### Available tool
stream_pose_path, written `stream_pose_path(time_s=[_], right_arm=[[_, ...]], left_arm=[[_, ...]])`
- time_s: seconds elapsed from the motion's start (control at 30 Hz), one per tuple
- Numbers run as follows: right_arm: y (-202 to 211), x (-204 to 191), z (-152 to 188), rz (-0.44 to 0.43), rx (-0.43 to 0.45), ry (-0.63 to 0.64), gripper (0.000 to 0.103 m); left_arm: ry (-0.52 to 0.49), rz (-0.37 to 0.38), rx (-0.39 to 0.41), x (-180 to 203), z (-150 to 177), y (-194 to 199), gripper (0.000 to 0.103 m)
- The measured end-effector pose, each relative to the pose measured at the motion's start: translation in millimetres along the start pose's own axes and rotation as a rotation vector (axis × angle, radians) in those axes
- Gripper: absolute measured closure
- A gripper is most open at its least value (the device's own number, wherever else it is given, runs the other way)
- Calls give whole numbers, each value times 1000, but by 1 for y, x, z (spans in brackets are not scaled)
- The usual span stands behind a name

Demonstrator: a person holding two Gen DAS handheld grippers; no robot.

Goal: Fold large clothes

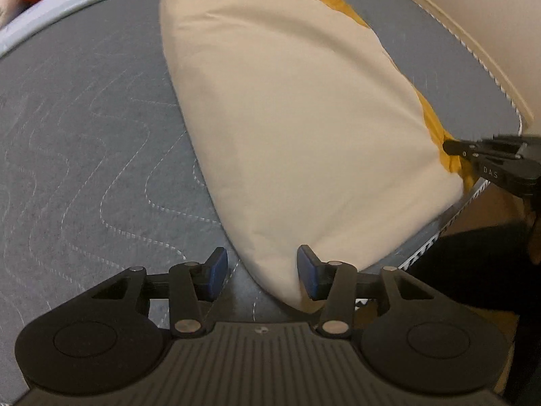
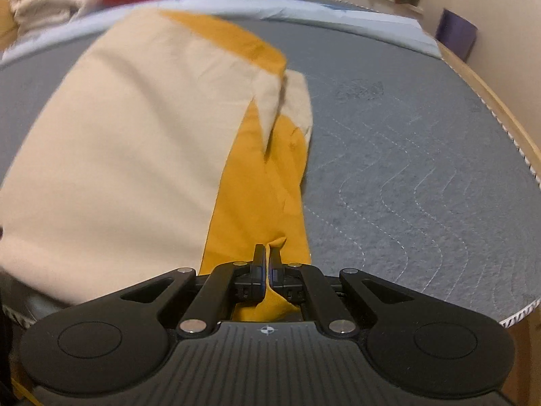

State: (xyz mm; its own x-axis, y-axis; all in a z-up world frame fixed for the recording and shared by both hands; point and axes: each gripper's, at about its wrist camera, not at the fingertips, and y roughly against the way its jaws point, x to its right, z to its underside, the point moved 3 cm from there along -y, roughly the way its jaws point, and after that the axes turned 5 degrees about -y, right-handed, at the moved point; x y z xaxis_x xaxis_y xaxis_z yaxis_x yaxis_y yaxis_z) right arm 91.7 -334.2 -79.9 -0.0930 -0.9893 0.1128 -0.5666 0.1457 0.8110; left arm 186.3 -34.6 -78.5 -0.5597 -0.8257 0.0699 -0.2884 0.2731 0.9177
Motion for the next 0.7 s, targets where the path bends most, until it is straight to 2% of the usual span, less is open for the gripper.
stream_pose_path(time_s=[0.17, 0.27, 0.33, 0.4, 0.43, 0.5, 0.57, 0.63, 0.67, 0.7], right_arm=[[1, -3, 1, 2, -20, -1, 103], [1, -7, 3, 17, -21, 18, 103], [4, -10, 1, 35, -4, 23, 103], [9, -14, 0, 58, 19, 39, 103], [11, -14, 0, 62, 21, 46, 103], [12, -15, -1, 58, 12, 45, 103], [17, -13, -4, 37, 6, 18, 102], [36, -4, -14, 68, 91, -17, 102], [49, -1, -21, 78, 167, -34, 101], [66, 4, -32, 64, 265, -62, 94]], left_arm=[[15, -4, 11, -2, -5, 12, 47], [6, -35, 106, 1, -17, 29, 47], [17, -4, 174, 1, -24, 40, 47], [21, 26, 195, 4, -30, 41, 47], [8, 33, 170, 6, -31, 35, 47], [-50, -12, 27, 14, -25, 4, 44], [-89, -67, 0, 19, -23, -4, 43], [-81, -73, 0, 18, -26, 0, 43], [-79, -72, 5, 20, -28, 2, 43], [-83, -73, 16, 21, -29, 6, 43]])
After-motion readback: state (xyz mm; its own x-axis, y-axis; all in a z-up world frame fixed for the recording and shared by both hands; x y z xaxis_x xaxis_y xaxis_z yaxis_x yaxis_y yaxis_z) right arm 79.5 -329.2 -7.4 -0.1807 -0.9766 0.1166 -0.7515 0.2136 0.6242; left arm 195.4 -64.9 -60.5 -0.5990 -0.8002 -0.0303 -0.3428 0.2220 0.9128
